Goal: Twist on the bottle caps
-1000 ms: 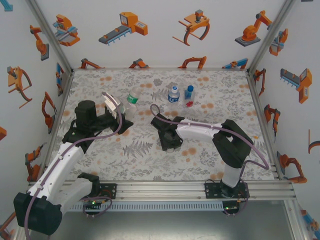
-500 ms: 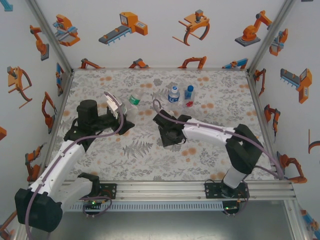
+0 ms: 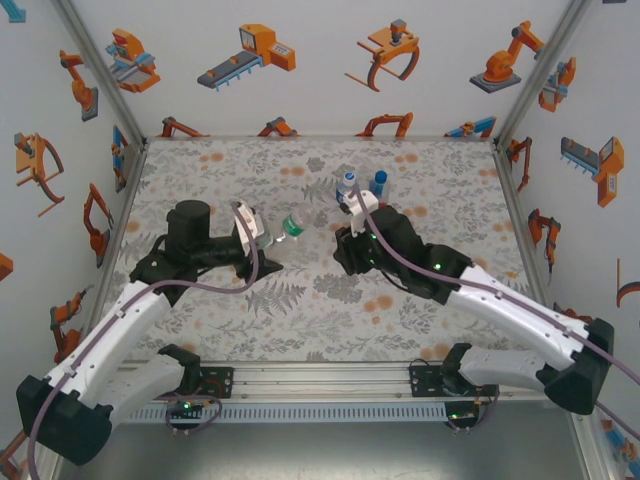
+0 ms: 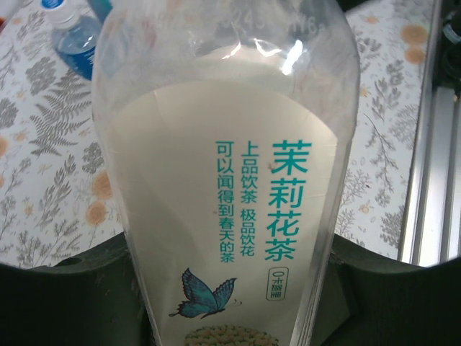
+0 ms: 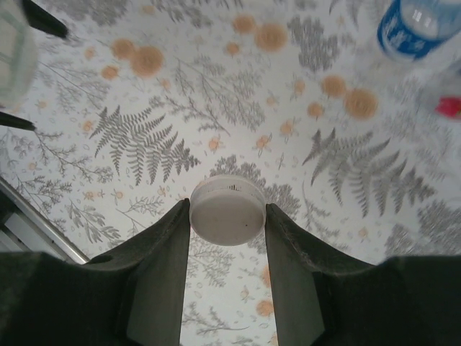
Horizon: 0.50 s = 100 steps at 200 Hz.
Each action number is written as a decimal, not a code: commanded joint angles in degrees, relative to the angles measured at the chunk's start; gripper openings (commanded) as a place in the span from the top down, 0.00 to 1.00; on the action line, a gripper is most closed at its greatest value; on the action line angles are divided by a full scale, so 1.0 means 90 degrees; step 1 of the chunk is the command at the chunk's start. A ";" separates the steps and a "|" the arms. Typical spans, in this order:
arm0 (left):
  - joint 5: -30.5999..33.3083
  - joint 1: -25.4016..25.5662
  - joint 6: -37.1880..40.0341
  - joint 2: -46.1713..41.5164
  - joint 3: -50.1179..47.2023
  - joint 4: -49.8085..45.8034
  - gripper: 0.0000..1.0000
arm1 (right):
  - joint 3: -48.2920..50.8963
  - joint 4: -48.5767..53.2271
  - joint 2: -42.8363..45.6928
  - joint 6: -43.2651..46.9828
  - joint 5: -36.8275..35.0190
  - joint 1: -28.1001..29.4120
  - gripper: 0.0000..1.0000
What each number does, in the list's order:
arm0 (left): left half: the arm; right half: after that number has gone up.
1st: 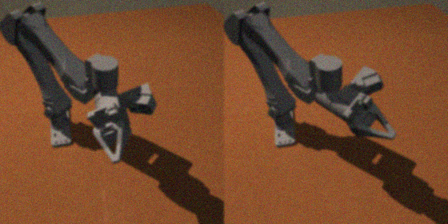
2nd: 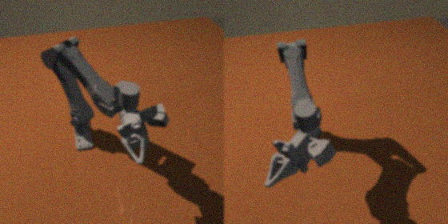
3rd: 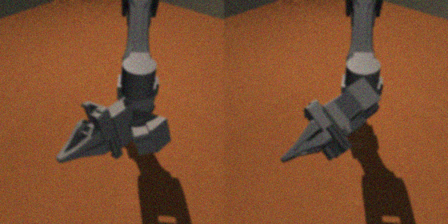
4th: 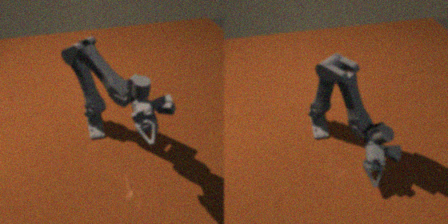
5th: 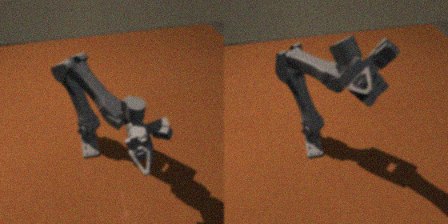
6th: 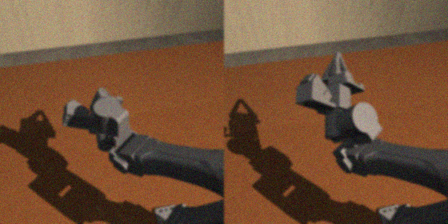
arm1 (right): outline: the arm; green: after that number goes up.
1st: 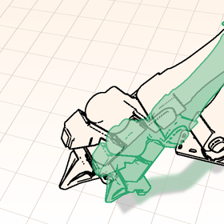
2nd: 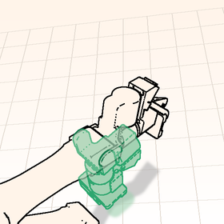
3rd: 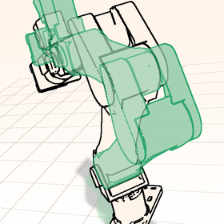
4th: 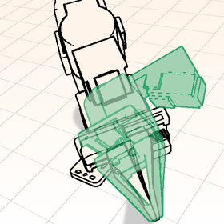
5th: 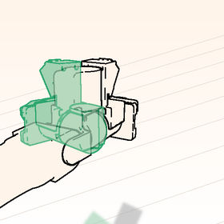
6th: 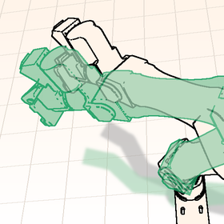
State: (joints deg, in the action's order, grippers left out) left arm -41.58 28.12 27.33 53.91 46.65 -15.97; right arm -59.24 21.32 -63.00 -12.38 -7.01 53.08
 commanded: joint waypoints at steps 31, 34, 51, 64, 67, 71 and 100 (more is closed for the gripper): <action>-0.0175 0.0467 0.1376 -0.0184 0.0389 -0.1118 1.00 | -0.0535 0.0323 0.1016 0.2107 0.1120 0.0028 0.84; -0.0147 0.0507 0.1467 -0.0189 0.0399 -0.1177 1.00 | -0.0573 0.0363 0.1059 0.2187 0.1175 0.0027 0.84; 0.0202 0.0817 0.2035 -0.0141 0.0467 -0.1569 1.00 | -0.0747 0.0593 0.1234 0.2738 0.1286 0.0028 0.85; 0.0486 0.0989 0.2138 -0.0121 0.0514 -0.1654 1.00 | -0.0906 0.0838 0.1323 0.3121 0.1343 0.0027 0.87; 0.0500 0.1008 0.2140 -0.0114 0.0519 -0.1670 1.00 | -0.0944 0.0892 0.1355 0.3189 0.1357 0.0022 0.87; 0.0505 0.1026 0.2148 -0.0119 0.0529 -0.1673 1.00 | -0.0978 0.0955 0.1381 0.3309 0.1406 0.0030 0.87; 0.0528 0.1198 0.2171 -0.0102 0.0557 -0.1673 1.00 | -0.1118 0.1173 0.1571 0.4257 0.2385 0.0030 0.90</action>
State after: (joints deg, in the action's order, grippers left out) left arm -37.74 37.82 43.53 53.01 49.52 -28.82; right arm -67.31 28.36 -50.26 15.49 6.15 53.08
